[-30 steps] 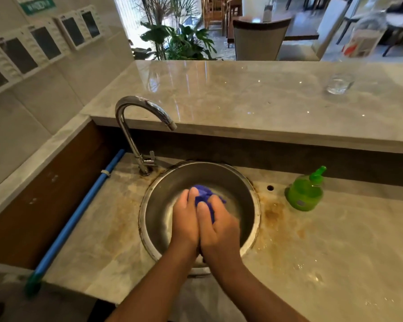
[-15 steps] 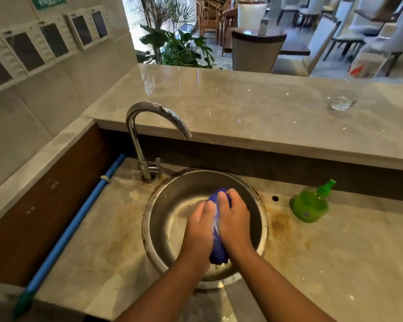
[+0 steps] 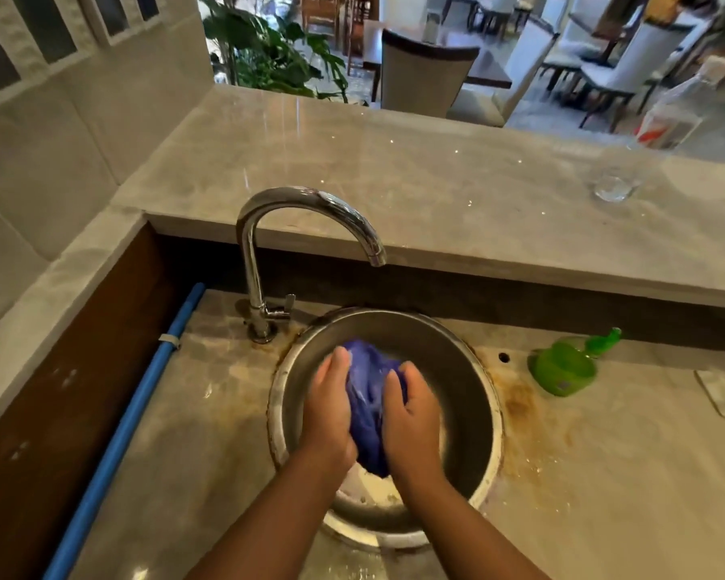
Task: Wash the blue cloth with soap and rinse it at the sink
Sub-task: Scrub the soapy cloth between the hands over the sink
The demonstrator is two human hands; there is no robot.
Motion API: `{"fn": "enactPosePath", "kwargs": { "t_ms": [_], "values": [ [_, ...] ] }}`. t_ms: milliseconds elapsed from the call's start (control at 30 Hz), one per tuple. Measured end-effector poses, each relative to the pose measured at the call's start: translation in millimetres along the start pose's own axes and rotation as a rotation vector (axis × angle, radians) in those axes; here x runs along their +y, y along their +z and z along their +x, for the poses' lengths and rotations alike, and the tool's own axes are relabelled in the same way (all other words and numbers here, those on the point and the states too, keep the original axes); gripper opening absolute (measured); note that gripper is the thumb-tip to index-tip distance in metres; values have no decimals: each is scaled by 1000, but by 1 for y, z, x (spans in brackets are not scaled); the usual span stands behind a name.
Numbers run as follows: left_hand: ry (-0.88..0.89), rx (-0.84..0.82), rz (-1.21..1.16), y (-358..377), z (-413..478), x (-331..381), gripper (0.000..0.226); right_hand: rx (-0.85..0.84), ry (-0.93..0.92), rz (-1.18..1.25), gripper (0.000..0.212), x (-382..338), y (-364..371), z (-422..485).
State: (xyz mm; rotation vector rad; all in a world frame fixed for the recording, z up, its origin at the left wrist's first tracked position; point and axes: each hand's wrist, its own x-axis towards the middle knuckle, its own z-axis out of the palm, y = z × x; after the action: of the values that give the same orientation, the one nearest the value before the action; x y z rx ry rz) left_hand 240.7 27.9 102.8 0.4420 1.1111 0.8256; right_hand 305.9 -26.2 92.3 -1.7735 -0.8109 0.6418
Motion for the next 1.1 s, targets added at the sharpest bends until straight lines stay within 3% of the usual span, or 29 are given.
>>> {"fn": "enactPosePath", "kwargs": {
  "t_ms": [100, 167, 300, 433, 567, 667, 900, 1000, 1100],
  "values": [
    [50, -25, 76, -5, 11, 4, 27, -33, -121, -123, 26, -8, 11, -23],
    [-13, -84, 123, -3, 6, -4, 28, 22, -155, -204, 22, -6, 14, -14],
    [-52, -100, 133, 5, -10, -15, 25, 63, 114, -63, 25, 9, 4, 31],
    [108, -27, 194, 8, -1, -2, 22, 104, 213, 124, 29, 10, -9, 34],
    [184, 100, 320, 11, 11, 11, 28, 79, 27, 160, 24, -18, -18, 9],
    [132, 2, 250, 21, 0, 4, 31, -5, -126, 1, 20, -25, -8, -1],
    [145, -56, 222, 14, -3, -2, 25, -53, 21, 68, 23, -1, -5, 33],
    [185, 4, 208, 12, 7, 8, 29, -106, -71, 18, 22, -3, 3, 11],
    [88, -48, 191, 13, 0, -1, 33, -55, -109, -98, 20, 2, 6, 13]
  ]
}}
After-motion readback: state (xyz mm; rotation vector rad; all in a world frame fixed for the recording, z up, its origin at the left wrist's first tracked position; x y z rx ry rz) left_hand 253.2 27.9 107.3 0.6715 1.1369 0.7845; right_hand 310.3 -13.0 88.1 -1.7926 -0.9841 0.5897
